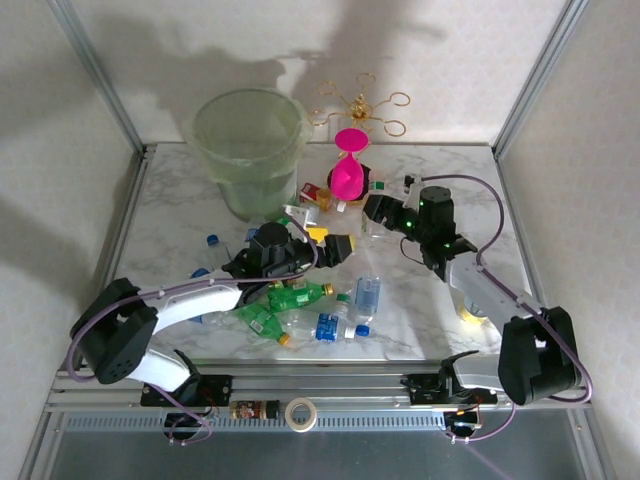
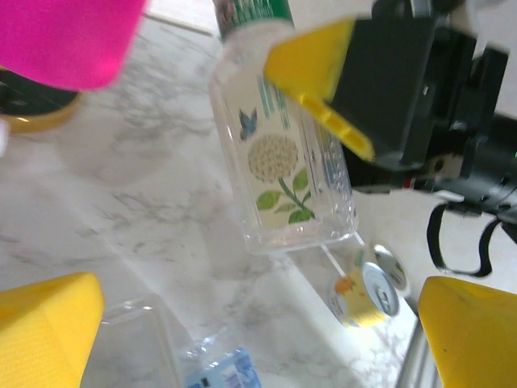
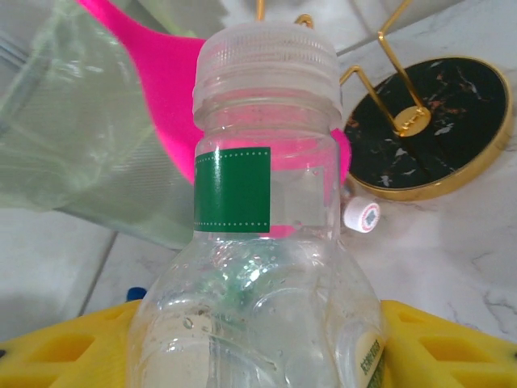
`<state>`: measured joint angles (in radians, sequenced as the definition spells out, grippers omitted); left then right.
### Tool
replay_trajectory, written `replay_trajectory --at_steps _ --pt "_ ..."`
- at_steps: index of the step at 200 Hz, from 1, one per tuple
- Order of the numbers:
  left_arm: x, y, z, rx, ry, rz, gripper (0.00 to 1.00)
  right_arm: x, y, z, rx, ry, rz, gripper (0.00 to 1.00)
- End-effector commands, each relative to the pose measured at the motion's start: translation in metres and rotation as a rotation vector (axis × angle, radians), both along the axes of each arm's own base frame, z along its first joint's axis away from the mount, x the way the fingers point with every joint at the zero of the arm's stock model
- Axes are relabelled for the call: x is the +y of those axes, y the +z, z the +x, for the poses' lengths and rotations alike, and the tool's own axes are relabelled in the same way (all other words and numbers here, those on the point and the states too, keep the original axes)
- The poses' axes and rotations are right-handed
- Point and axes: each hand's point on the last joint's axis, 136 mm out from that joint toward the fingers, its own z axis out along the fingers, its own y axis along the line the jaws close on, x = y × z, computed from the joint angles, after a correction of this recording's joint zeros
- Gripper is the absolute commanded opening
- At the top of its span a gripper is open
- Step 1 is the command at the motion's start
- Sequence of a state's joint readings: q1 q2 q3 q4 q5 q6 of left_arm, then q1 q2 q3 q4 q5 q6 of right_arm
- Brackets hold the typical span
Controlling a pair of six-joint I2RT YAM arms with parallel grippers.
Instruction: Put the plastic bottles in the bin
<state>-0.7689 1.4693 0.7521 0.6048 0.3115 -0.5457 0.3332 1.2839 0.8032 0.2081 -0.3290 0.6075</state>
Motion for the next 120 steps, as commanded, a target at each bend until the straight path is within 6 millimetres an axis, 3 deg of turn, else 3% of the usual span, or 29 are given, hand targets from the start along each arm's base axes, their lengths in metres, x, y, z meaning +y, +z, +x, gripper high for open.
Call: replay_trajectory --at_steps 1,43,120 --pt "-0.029 0.022 -0.015 -0.035 -0.125 -0.094 1.0 0.004 0.009 -0.013 -0.009 0.039 0.065 0.43" --pt "-0.055 0.015 -0.021 -0.02 -0.185 -0.114 1.0 0.005 0.023 -0.023 -0.054 0.056 0.126 0.43" --pt "-0.079 0.008 0.003 -0.016 -0.176 -0.122 0.98 0.01 0.026 -0.038 -0.064 0.089 0.16 0.43"
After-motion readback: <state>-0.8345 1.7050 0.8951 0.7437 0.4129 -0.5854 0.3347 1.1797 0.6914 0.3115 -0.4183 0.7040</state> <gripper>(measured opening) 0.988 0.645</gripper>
